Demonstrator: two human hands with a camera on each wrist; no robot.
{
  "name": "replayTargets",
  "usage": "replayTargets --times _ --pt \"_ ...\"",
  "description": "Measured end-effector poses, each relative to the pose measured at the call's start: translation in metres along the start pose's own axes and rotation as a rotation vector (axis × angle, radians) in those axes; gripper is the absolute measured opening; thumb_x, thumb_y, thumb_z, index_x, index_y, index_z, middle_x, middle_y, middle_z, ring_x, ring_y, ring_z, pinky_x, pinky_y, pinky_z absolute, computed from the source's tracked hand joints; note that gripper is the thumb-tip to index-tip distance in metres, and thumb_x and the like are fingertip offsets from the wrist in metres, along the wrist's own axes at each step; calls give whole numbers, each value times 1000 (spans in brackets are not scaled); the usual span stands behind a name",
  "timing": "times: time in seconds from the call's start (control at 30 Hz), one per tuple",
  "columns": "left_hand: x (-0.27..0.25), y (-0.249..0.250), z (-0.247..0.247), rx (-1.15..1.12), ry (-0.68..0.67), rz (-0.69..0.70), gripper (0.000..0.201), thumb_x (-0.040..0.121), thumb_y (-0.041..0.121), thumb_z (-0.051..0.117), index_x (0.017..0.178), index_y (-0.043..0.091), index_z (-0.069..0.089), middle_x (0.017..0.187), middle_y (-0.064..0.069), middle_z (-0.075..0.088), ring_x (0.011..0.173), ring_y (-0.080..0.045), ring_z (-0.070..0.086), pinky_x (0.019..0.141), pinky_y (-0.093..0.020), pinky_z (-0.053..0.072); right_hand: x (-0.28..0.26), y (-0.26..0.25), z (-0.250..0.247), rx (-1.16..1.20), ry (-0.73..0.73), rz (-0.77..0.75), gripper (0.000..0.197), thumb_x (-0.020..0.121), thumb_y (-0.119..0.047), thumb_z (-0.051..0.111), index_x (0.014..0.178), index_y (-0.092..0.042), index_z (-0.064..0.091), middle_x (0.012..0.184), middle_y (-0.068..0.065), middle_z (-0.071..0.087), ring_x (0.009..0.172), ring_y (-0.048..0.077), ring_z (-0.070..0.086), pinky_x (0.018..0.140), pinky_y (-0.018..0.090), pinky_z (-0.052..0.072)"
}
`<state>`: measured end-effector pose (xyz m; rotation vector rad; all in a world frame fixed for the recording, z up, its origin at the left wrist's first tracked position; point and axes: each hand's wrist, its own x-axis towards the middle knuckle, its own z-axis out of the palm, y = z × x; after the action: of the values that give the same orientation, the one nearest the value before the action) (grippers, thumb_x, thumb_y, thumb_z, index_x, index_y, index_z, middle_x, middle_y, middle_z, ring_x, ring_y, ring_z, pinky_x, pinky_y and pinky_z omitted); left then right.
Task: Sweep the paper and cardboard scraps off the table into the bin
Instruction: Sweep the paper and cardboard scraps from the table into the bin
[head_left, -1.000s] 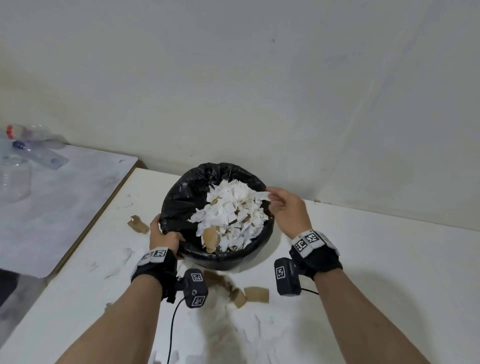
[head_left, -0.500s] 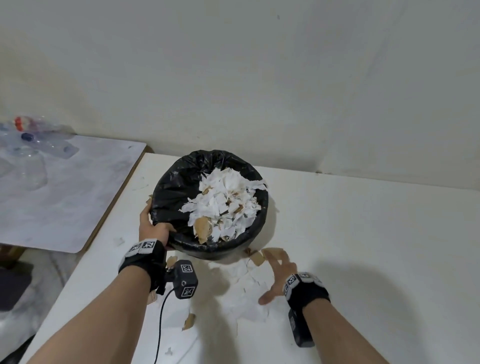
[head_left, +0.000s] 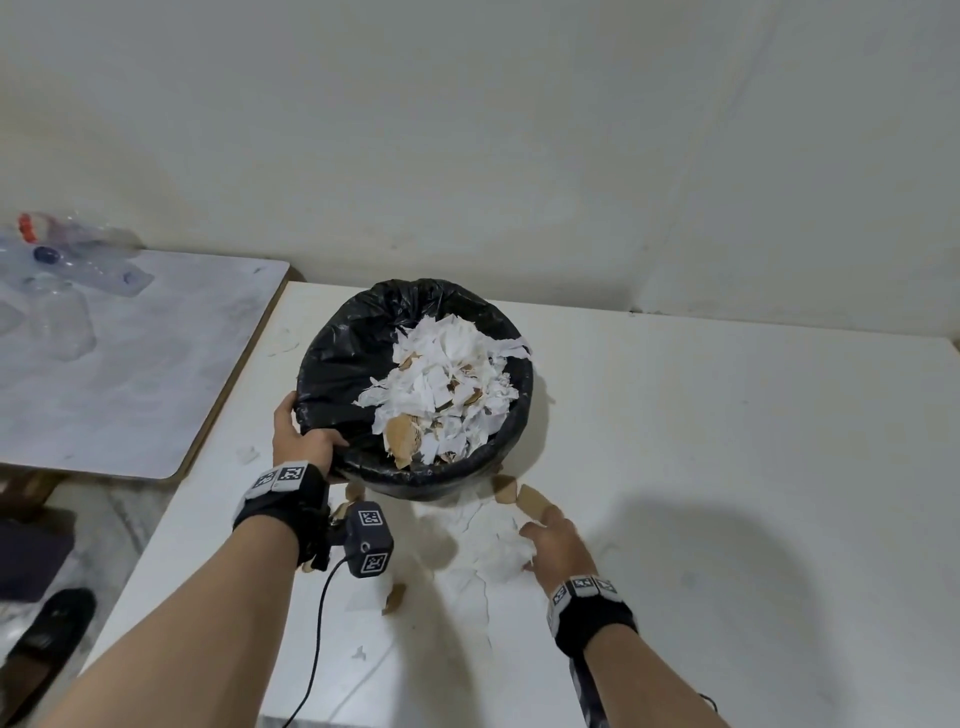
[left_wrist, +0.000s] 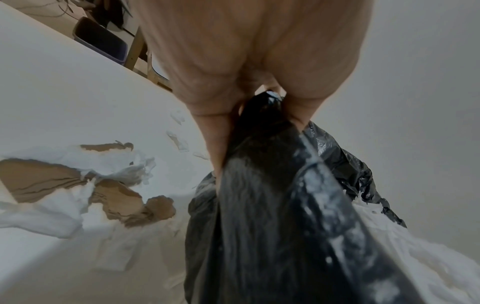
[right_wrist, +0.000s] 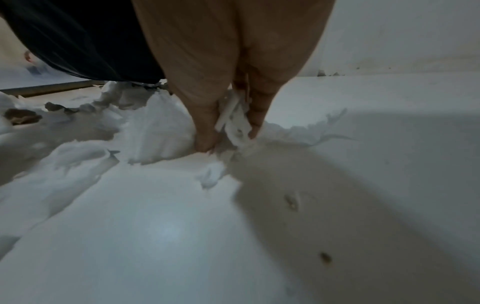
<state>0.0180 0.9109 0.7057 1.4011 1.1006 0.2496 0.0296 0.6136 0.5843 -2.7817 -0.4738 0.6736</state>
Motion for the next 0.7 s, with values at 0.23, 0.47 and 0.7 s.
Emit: replayTargets --times 0.23,0.47,0.7 --pt "-4 -8 -22 23 15 1 87 77 -17 49 143 39 41 118 -5 53 74 -31 60 67 -52 60 -4 8 -13 163 24 143 32 82 1 51 106 -7 71 111 13 65 108 29 62 81 21 43" --pt "-18 -12 -58 5 38 2 87 77 -17 49 145 37 40 114 -10 56 73 -33 60 65 -48 59 -6 -33 -129 397 283 113 28 76 3 59 95 -8 76 102 12 74 102 25 67 77 14 39" --pt "-38 -25 -77 -27 46 -22 92 70 -14 51 141 43 40 118 -17 62 86 -40 64 70 -57 59 -3 -151 -210 560 453 -113 27 81 2 58 101 -6 74 104 12 73 101 23 66 79 7 36"
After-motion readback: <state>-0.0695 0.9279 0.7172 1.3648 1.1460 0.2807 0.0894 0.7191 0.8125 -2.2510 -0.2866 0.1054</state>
